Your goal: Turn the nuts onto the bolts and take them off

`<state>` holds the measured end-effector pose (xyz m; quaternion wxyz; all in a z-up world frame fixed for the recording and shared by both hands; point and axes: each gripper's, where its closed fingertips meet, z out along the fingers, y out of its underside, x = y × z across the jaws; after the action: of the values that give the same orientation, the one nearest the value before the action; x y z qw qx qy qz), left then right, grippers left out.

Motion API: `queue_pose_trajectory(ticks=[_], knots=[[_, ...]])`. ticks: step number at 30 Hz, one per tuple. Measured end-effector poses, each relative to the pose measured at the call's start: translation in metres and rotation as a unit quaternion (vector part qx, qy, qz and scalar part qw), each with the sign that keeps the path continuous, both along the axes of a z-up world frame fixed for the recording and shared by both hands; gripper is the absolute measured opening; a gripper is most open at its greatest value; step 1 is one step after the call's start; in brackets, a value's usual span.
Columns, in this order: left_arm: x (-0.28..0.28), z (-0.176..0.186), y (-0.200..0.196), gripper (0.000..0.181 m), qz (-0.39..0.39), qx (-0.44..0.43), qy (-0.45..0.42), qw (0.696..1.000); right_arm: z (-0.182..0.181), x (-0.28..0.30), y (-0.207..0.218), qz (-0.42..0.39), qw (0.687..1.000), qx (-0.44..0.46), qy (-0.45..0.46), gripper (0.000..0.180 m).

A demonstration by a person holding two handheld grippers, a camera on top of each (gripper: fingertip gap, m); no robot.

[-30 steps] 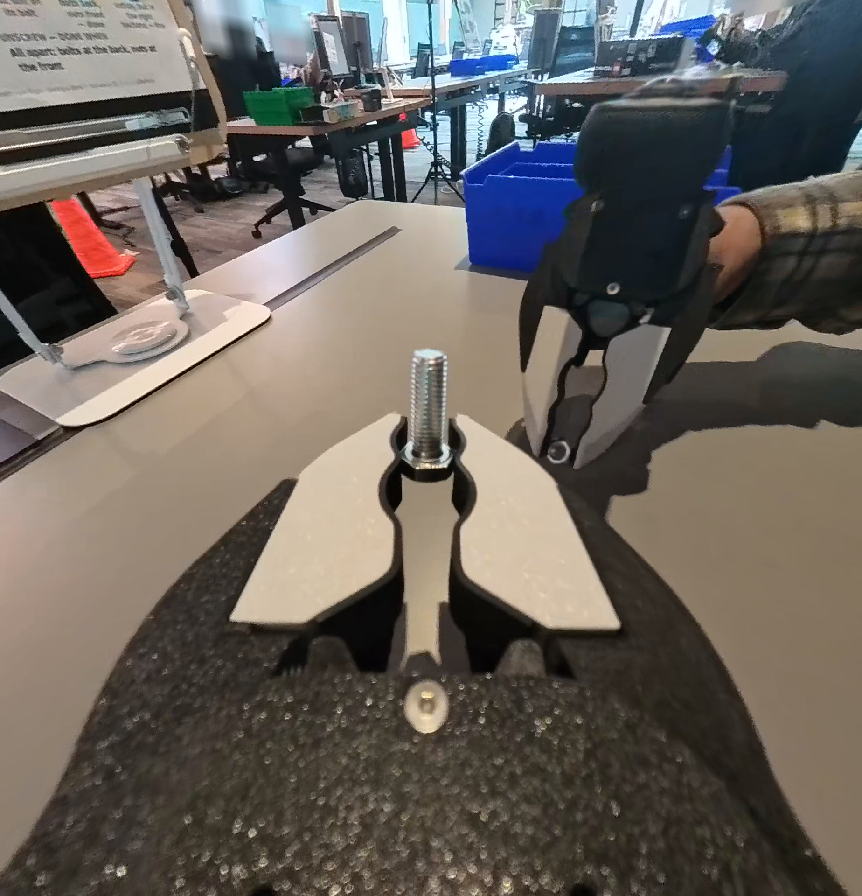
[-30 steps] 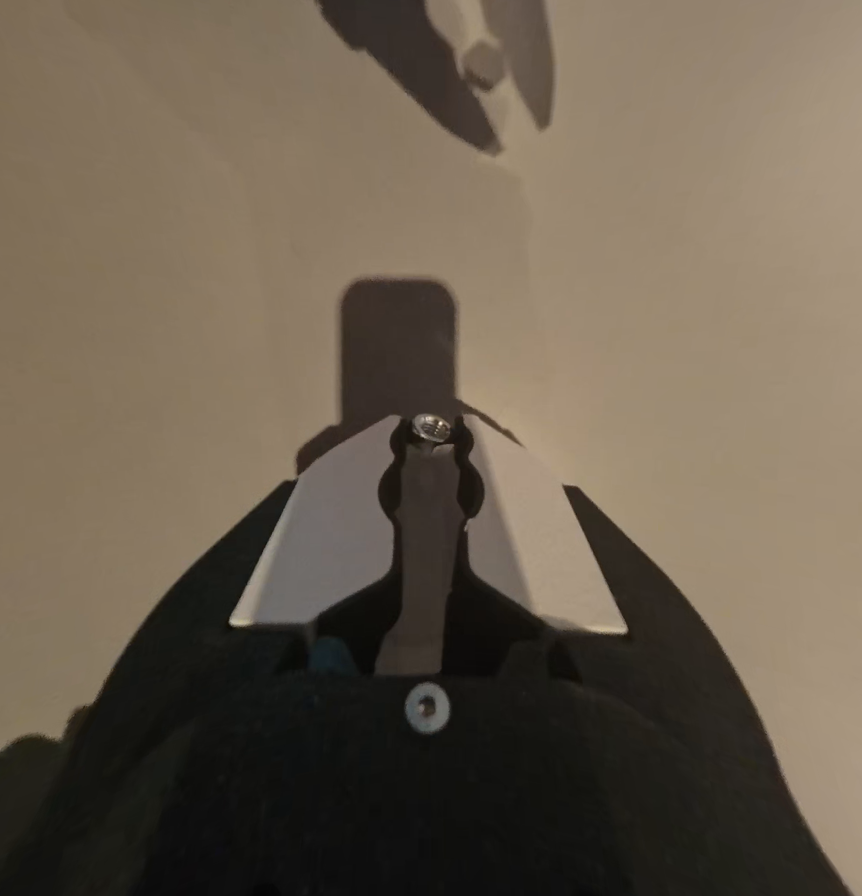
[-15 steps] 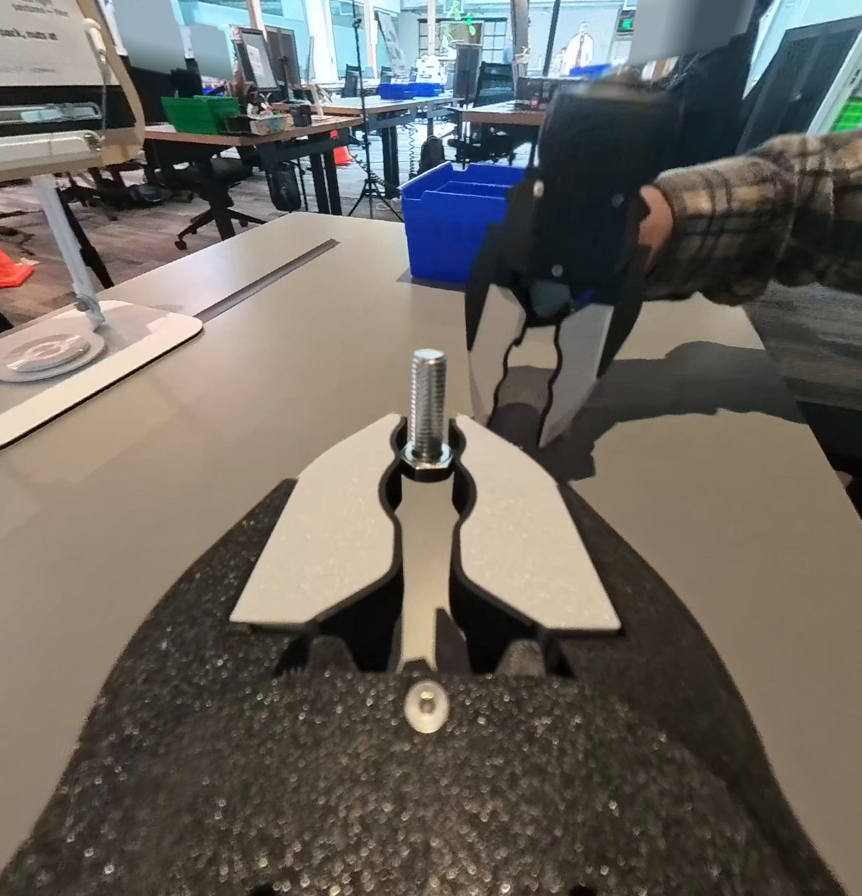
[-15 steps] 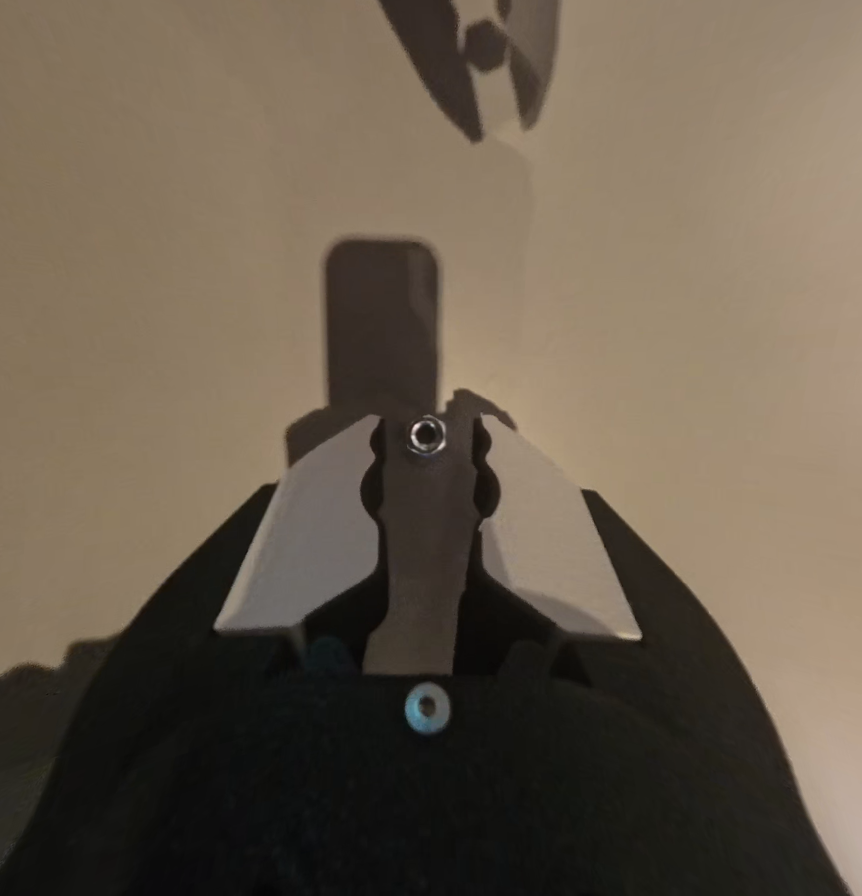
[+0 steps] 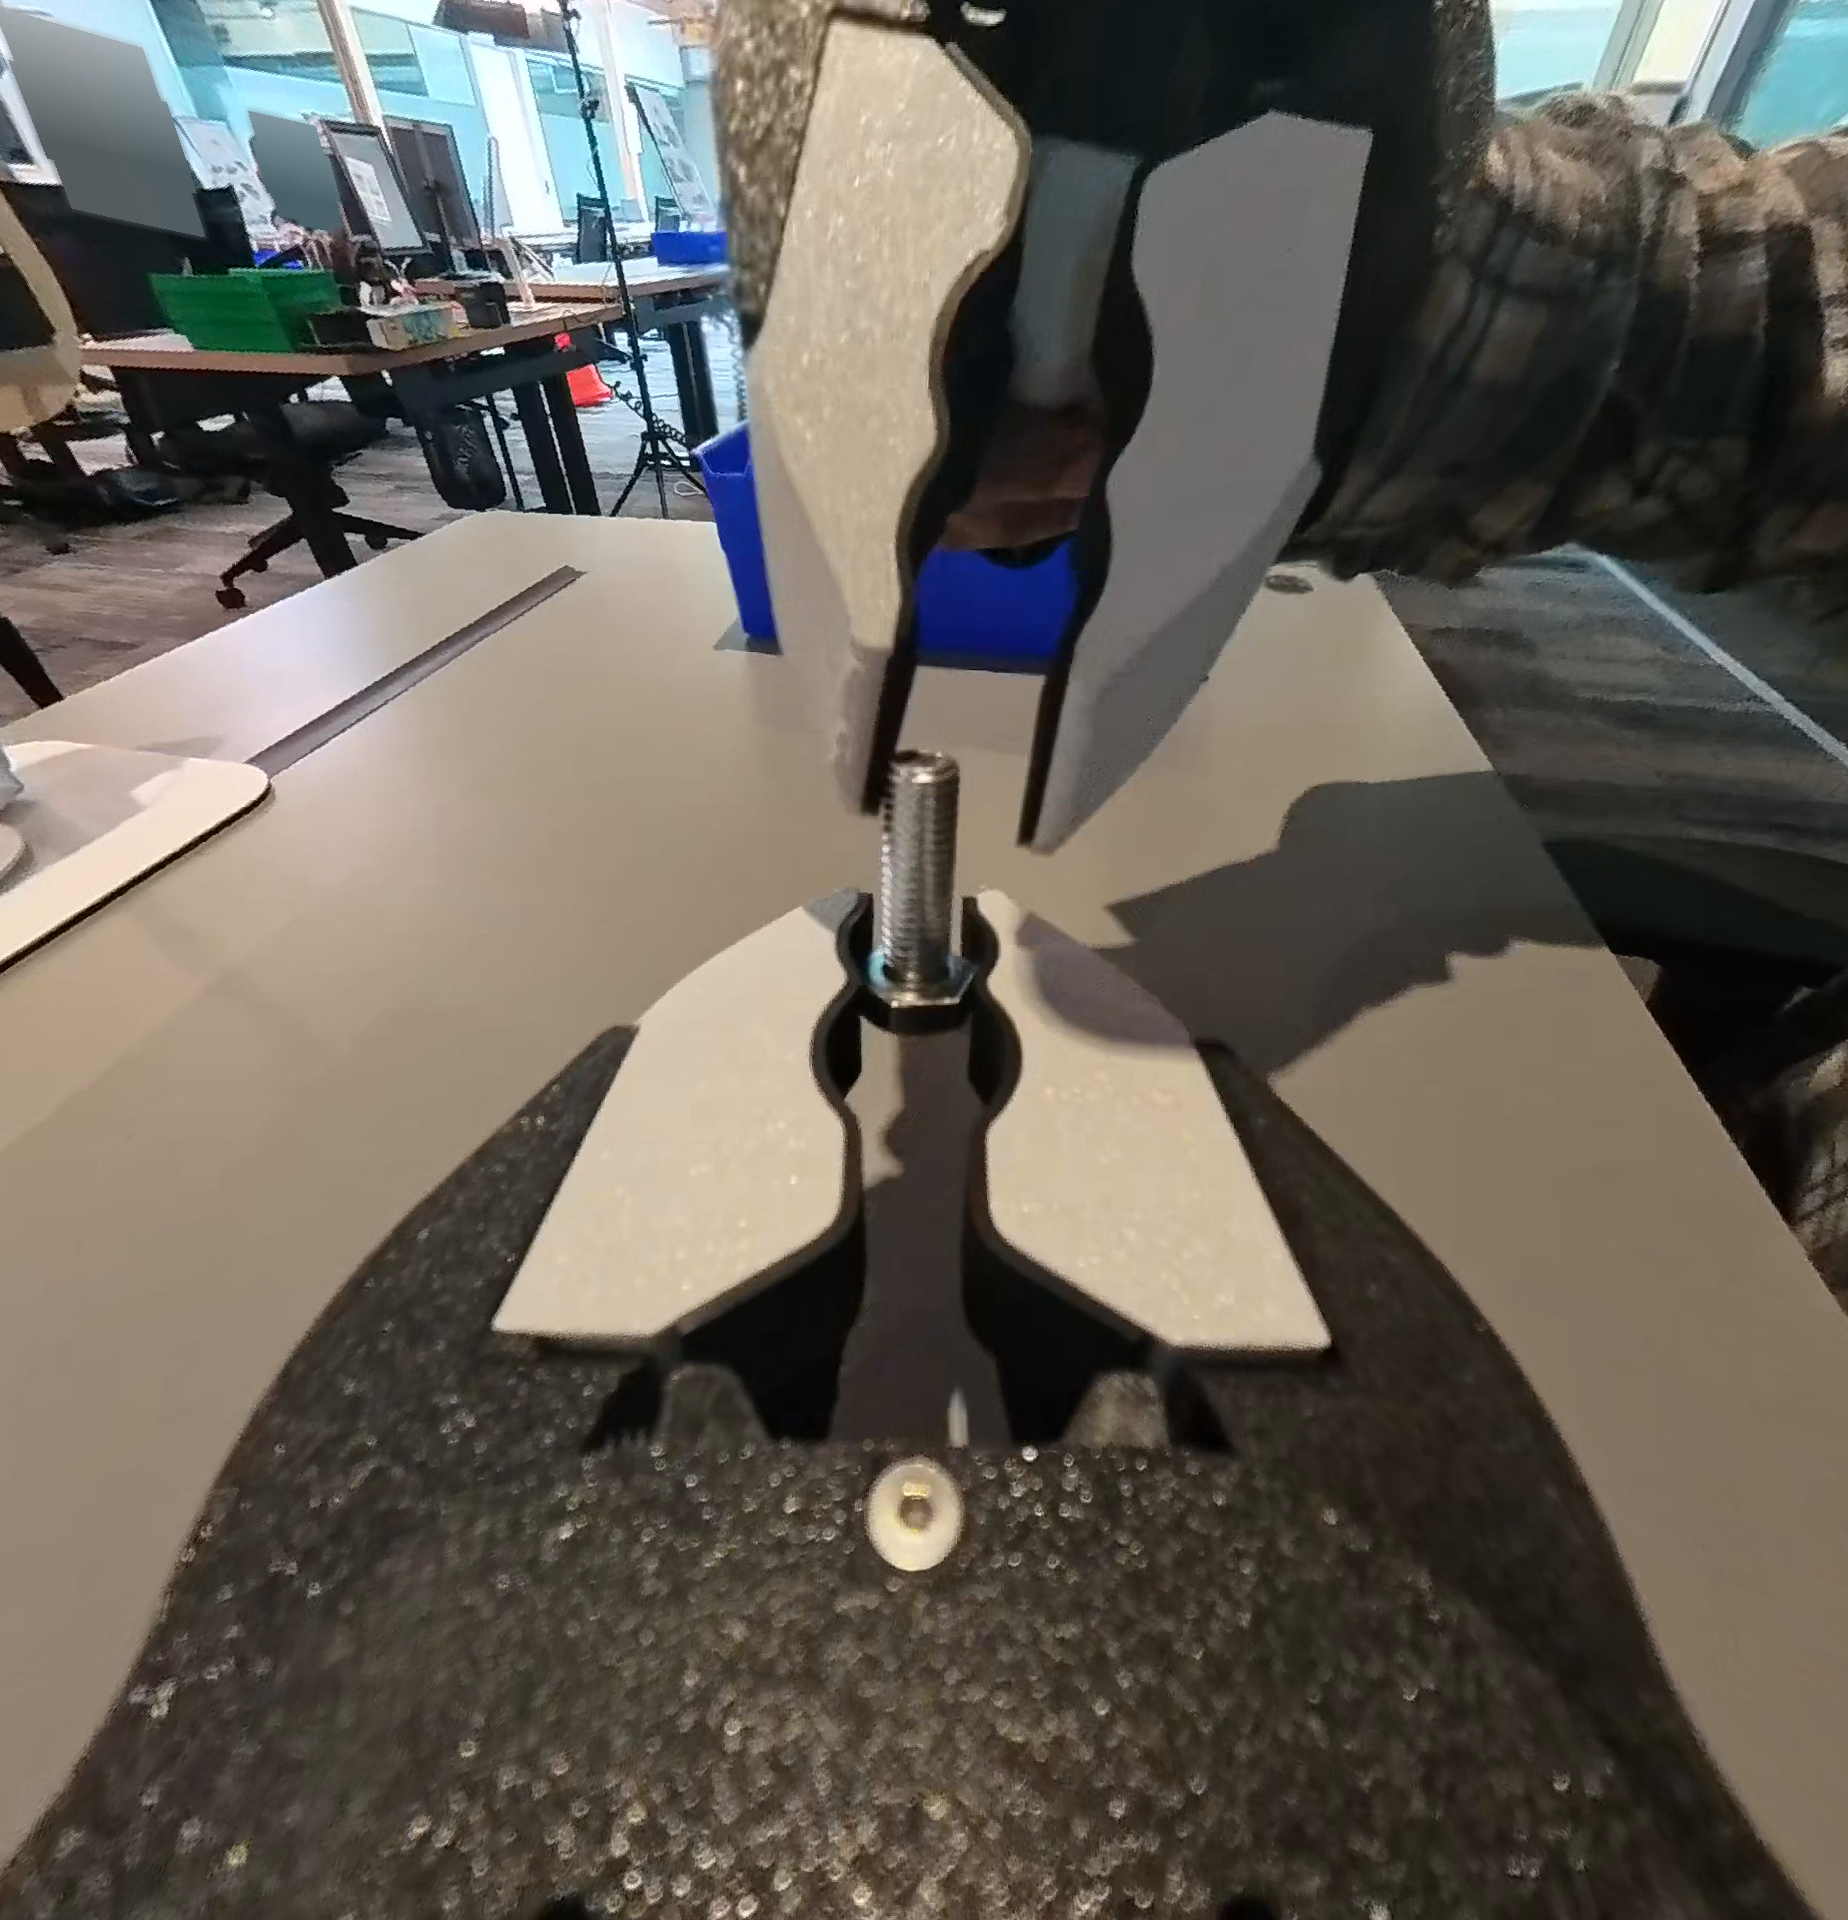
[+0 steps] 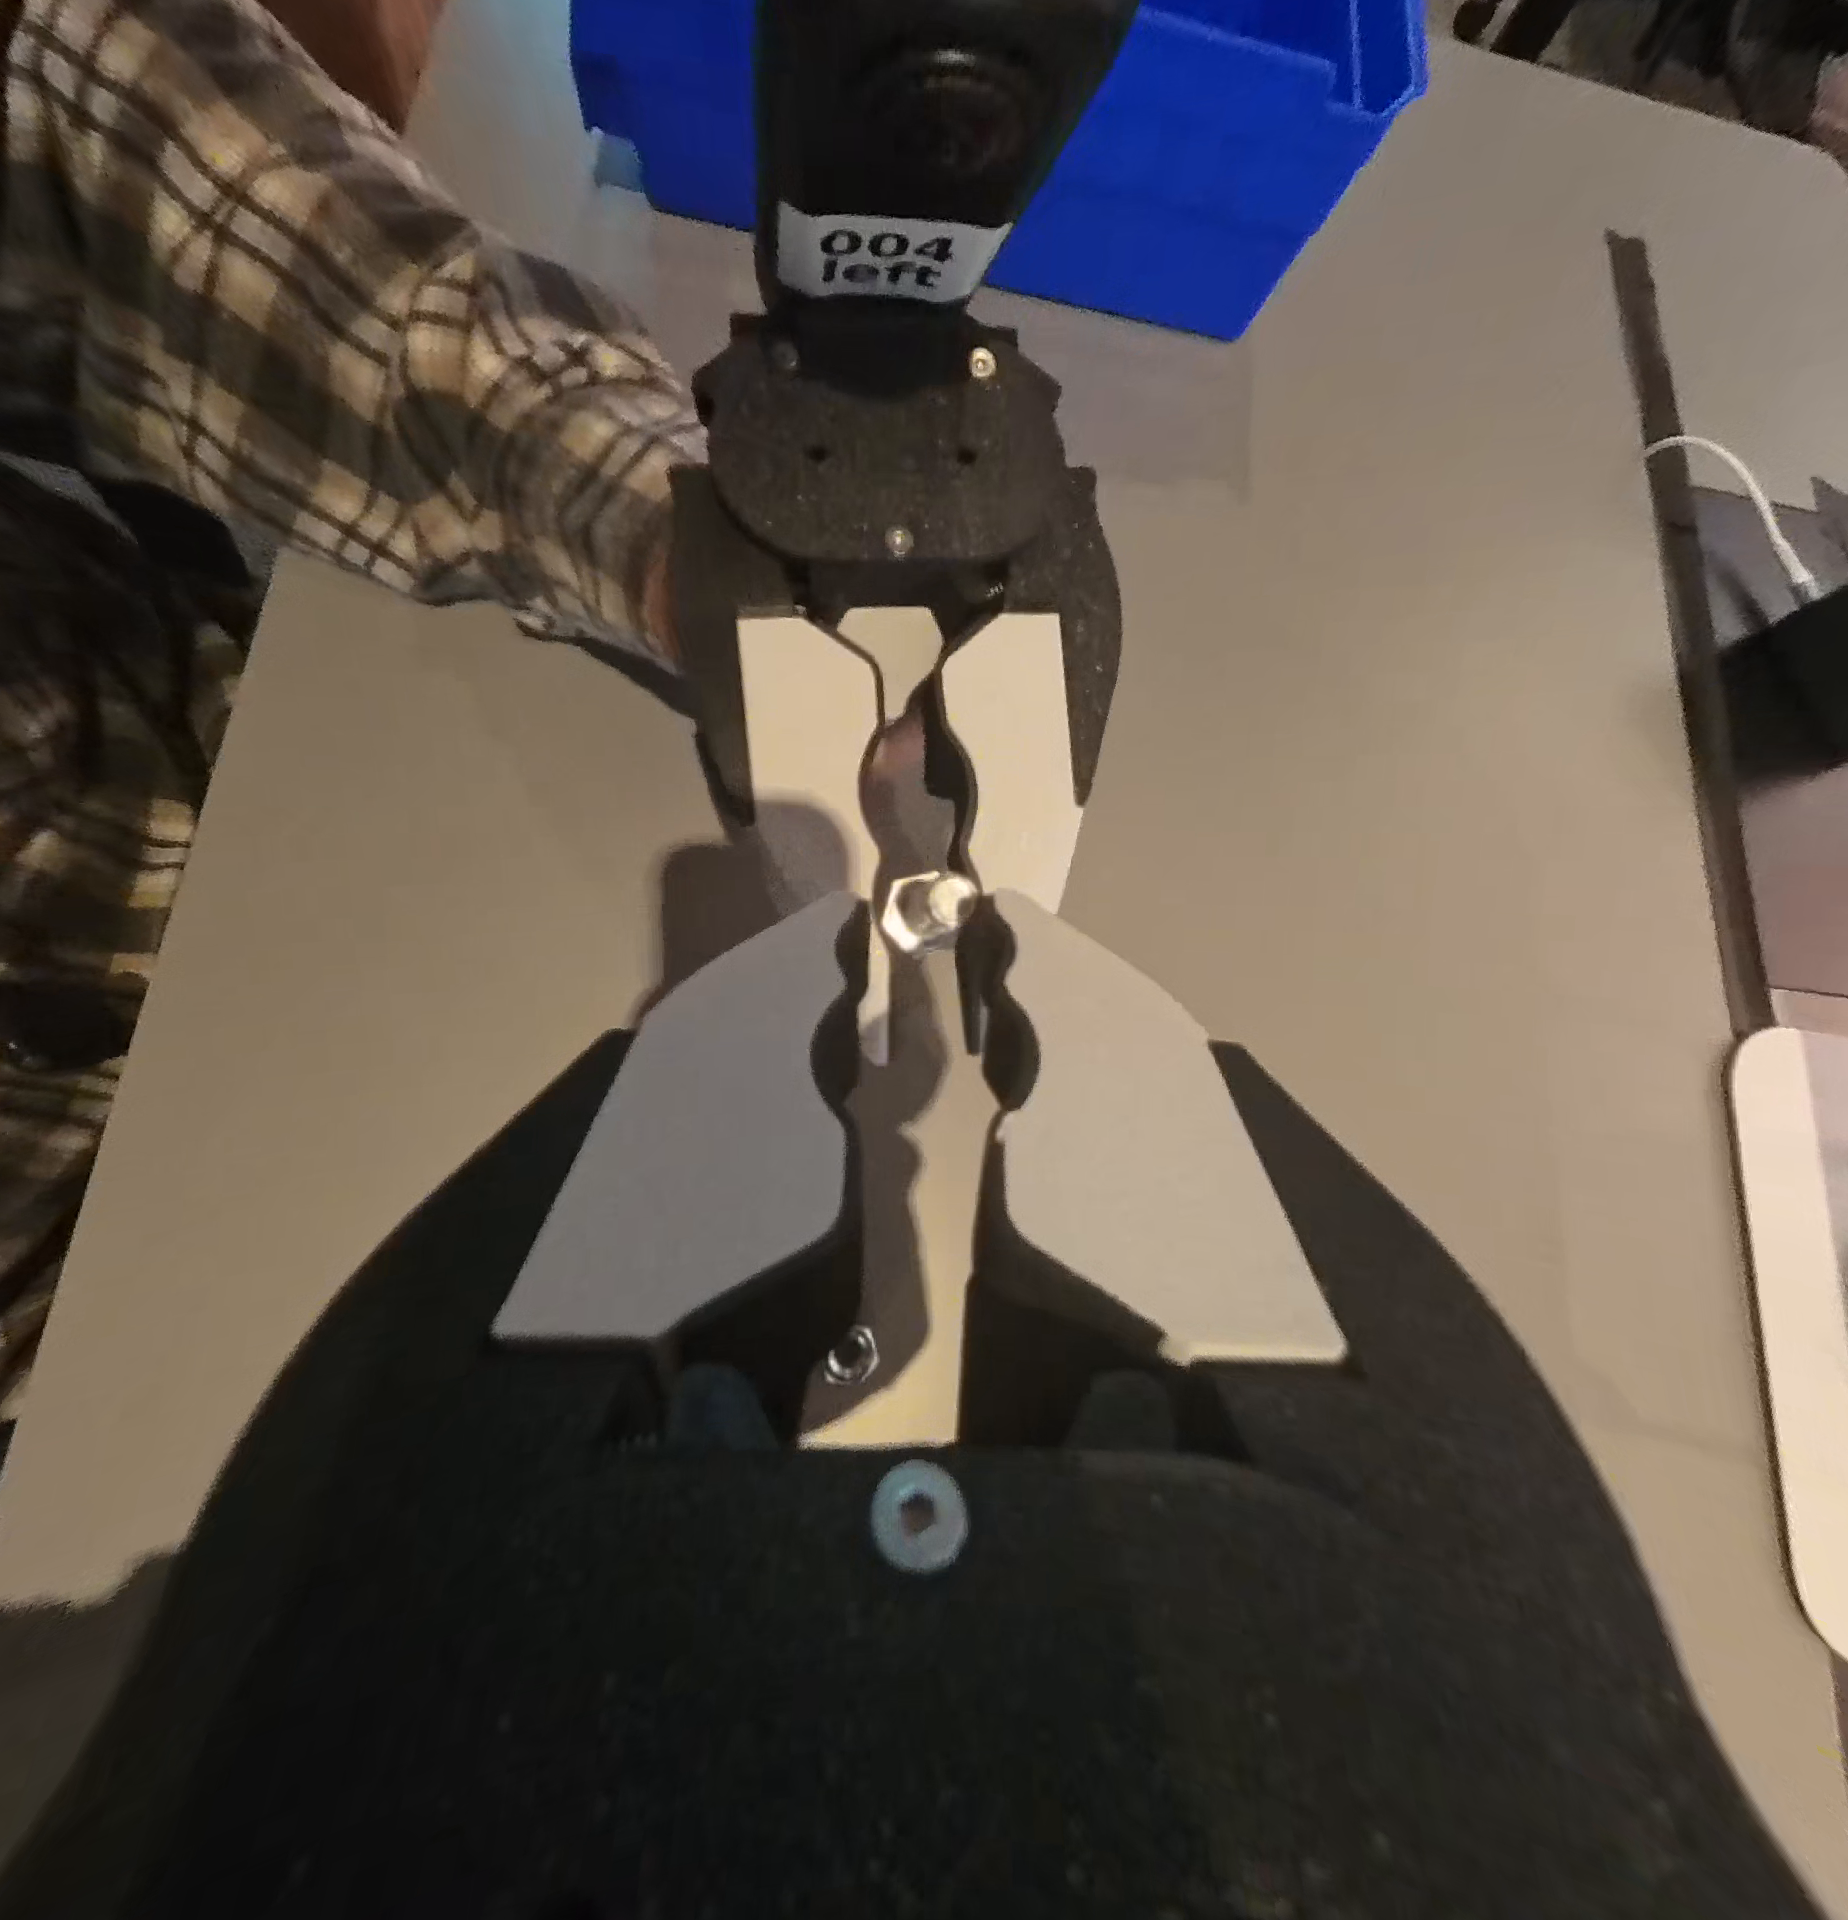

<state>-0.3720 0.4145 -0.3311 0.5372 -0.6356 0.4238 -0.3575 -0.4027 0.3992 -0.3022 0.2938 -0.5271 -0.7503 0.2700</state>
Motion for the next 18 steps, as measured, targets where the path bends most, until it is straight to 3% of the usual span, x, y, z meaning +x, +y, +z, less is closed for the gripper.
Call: queue_pose_trajectory(ticks=[3, 9, 13, 18], knots=[[0.001, 0.0, -0.001, 0.015, -0.004, 0.002, 0.002, 1.0, -0.003, -0.003, 0.002, -0.001, 1.0, -0.002, -0.011, 0.01], [0.002, -0.004, -0.002, 0.016, -0.006, -0.002, 0.017, 1.0, -0.008, 0.001, 0.002, -0.006, 0.998, -0.016, -0.059, 0.009], [0.006, -0.009, -0.001, 0.025, -0.005, -0.01, 0.026, 1.0, -0.013, 0.004, 0.004, -0.009, 0.996, -0.002, -0.086, 0.009], [0.004, -0.006, 0.0, 0.028, -0.002, -0.019, 0.015, 1.0, -0.008, 0.007, 0.006, -0.015, 0.997, -0.011, -0.074, 0.009]])
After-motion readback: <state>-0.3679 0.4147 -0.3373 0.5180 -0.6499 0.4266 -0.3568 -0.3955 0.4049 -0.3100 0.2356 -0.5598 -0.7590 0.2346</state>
